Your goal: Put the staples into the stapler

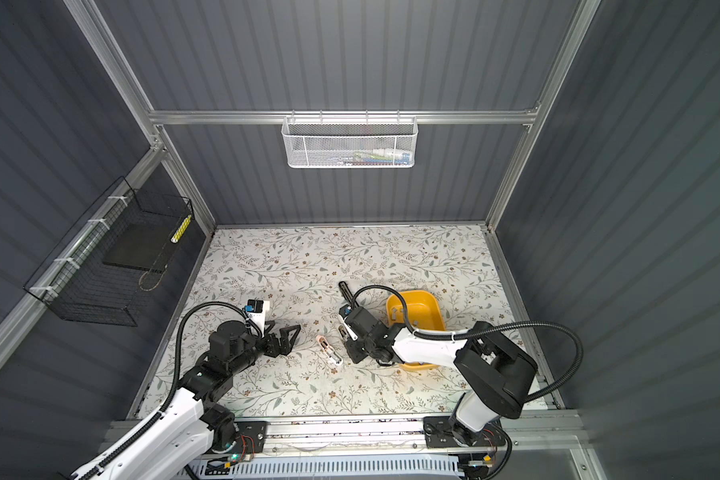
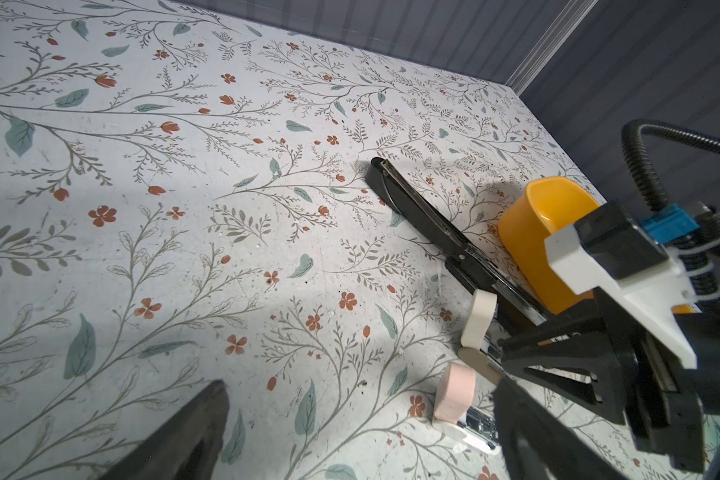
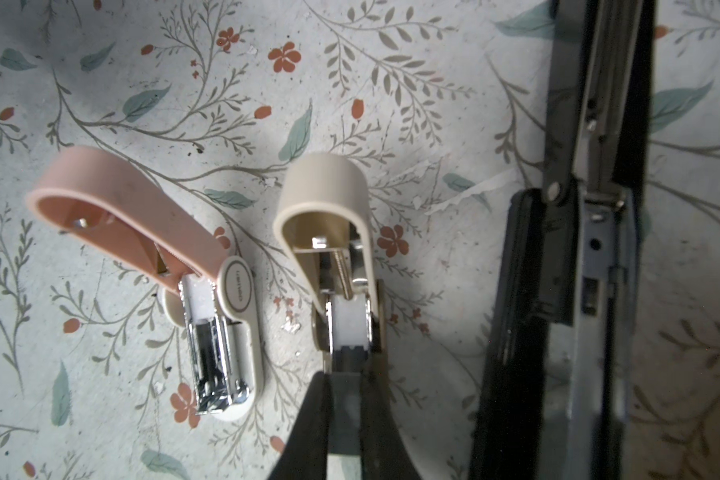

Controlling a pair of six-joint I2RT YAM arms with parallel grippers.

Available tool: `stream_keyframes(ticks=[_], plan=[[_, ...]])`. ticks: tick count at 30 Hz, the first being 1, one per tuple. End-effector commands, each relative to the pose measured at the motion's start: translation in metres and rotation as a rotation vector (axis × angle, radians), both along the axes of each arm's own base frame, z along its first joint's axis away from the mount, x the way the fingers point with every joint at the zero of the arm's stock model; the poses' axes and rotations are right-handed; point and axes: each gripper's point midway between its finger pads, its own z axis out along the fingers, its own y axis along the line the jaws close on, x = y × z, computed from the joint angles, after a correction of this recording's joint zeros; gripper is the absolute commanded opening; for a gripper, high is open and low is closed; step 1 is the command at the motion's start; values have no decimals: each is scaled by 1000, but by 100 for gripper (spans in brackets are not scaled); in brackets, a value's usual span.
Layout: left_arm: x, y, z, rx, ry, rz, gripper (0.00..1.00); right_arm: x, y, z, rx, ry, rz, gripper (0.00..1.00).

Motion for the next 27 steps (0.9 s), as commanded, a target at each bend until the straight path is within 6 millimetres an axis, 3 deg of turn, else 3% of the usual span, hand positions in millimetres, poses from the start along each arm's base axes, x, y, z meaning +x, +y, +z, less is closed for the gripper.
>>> stream_keyframes(ticks=[1, 27], plan=[[-1, -1, 0, 6, -11, -15, 100, 3, 3, 3, -2, 4, -1, 14], [-1, -1, 0, 5, -13, -14, 100, 7, 1, -2, -37, 10, -10, 14]])
